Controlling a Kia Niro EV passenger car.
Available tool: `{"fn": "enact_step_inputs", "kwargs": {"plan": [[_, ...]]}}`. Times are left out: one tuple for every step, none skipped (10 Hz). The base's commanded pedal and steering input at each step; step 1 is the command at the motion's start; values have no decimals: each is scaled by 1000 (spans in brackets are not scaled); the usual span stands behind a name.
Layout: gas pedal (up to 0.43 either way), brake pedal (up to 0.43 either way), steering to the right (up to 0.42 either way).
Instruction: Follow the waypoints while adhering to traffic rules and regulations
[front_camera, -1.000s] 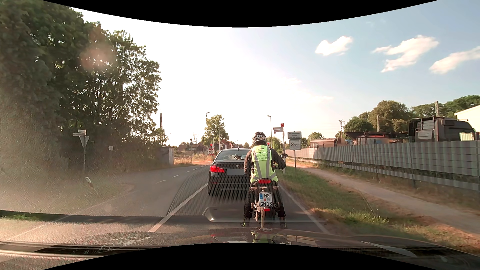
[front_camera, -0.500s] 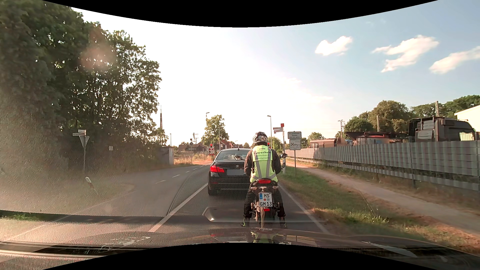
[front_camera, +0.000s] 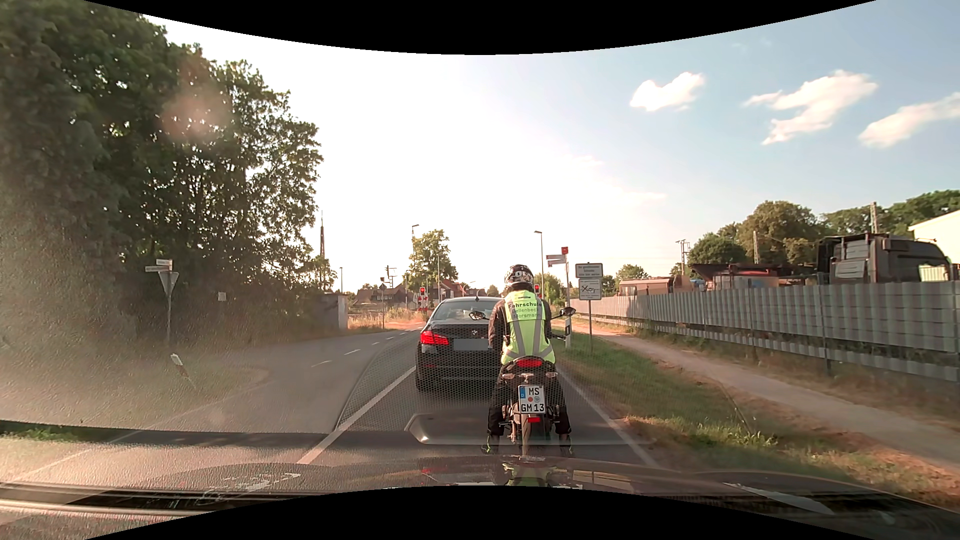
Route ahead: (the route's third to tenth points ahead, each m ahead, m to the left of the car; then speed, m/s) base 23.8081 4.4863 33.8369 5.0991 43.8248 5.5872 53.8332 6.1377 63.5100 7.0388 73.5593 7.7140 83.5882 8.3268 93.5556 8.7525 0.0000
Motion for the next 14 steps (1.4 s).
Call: {"fn": "enact_step_inputs", "kwargs": {"plan": [[0,341,6],[0,341,6],[0,341,6],[0,341,6],[0,341,6],[0,341,6],[0,341,6],[0,341,6],[0,341,6],[0,341,6],[0,341,6],[0,341,6],[0,341,6],[0,341,6]]}}
